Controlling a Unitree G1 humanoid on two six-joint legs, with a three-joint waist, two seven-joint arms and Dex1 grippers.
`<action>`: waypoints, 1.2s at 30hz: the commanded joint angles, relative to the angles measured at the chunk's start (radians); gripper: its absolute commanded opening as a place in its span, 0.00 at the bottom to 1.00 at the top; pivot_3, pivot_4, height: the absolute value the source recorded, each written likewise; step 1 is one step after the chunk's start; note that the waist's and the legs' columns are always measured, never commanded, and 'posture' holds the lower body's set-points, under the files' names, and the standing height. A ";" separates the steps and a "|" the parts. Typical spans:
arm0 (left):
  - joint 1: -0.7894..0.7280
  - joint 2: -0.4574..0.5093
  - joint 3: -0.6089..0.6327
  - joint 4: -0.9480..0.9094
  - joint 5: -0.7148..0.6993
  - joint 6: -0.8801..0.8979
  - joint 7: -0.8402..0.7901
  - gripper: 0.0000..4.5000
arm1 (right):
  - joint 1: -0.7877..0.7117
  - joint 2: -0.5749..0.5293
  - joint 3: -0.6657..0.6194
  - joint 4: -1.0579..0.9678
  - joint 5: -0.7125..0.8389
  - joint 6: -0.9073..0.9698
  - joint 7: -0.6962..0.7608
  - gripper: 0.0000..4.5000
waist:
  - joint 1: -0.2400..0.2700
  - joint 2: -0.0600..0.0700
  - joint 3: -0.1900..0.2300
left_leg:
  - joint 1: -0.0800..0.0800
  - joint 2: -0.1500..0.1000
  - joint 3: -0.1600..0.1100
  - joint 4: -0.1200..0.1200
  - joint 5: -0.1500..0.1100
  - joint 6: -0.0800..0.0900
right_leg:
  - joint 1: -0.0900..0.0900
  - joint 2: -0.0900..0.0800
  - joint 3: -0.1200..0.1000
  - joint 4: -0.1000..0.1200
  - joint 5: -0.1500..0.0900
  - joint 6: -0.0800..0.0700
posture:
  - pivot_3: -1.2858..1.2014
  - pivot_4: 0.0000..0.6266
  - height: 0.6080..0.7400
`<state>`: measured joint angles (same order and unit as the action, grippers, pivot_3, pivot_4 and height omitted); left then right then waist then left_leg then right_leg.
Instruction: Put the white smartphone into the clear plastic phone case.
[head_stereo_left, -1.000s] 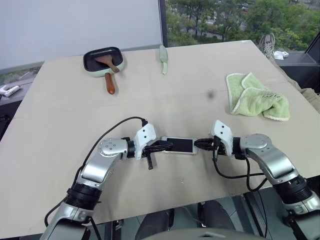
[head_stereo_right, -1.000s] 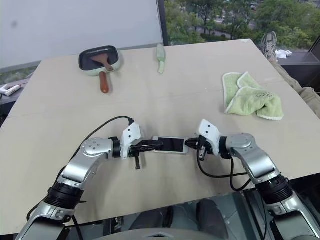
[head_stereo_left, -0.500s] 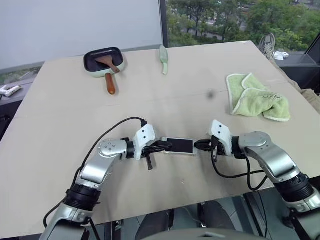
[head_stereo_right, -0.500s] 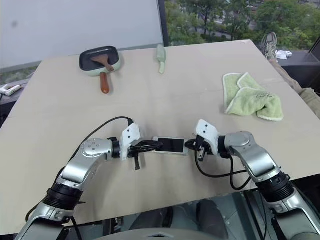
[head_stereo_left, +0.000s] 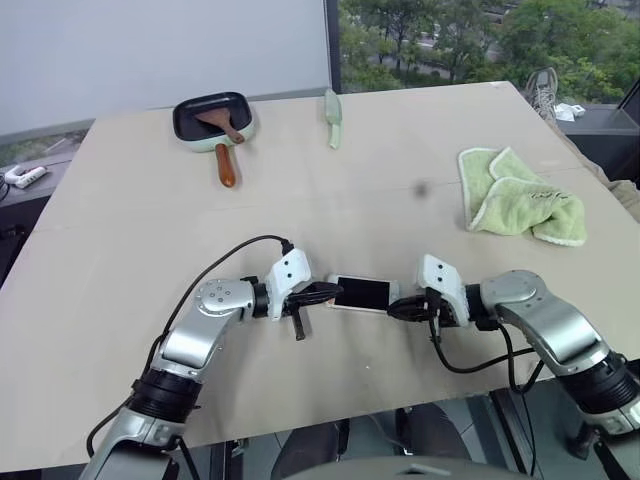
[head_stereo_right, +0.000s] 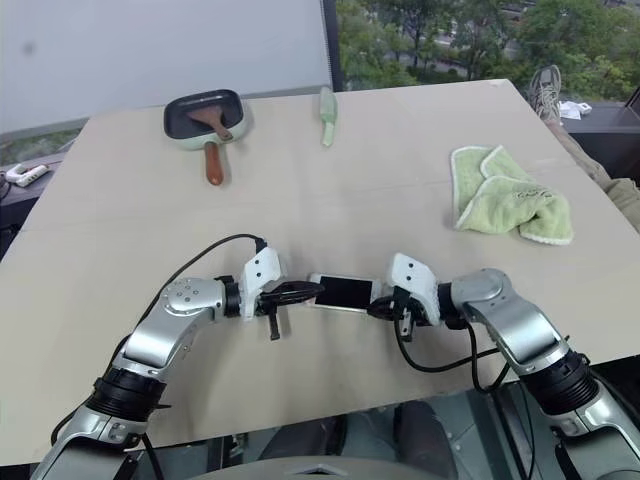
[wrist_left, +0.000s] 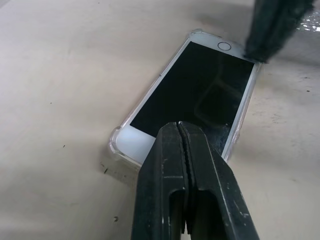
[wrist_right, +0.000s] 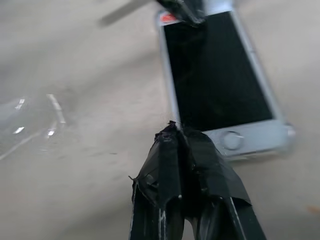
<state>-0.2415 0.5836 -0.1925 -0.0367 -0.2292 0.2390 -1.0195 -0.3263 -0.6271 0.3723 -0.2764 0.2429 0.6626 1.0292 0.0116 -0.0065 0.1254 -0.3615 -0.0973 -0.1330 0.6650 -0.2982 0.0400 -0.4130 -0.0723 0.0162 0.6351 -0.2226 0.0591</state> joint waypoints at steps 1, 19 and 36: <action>0.005 0.005 0.013 -0.022 -0.003 0.002 0.003 0.00 | 0.041 -0.013 0.072 0.042 -0.023 0.031 0.013 0.01 | 0.000 0.000 0.000 | 0.000 0.000 0.000 0.000 0.000 0.000 | 0.000 0.000 0.000 0.000 0.000 0.000 | 0.52 0.24 1.00; 0.002 0.001 0.010 -0.021 -0.002 0.004 0.006 0.00 | -0.013 0.078 0.005 0.122 -0.035 0.172 -0.185 0.01 | 0.000 0.000 0.000 | 0.001 0.000 0.000 0.002 0.000 0.000 | 0.000 0.000 0.000 0.004 0.000 0.000 | 0.52 0.24 1.00; 0.207 0.078 0.329 -0.119 -0.180 -0.022 0.009 0.19 | 0.169 0.012 -0.347 -0.003 0.177 -0.216 -0.035 0.72 | 0.000 0.006 0.014 | -0.003 0.000 0.001 0.000 0.000 0.000 | -0.003 0.000 0.001 0.002 0.000 0.000 | 0.52 0.24 1.00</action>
<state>-0.0671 0.6270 0.0781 -0.1484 -0.3966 0.2510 -0.9885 -0.1776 -0.5948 0.0872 -0.2438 0.3829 0.4853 0.9695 0.0112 -0.0007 0.1393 -0.3646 -0.0971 -0.1324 0.6644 -0.2981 0.0398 -0.4158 -0.0722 0.0170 0.6363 -0.2227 0.0589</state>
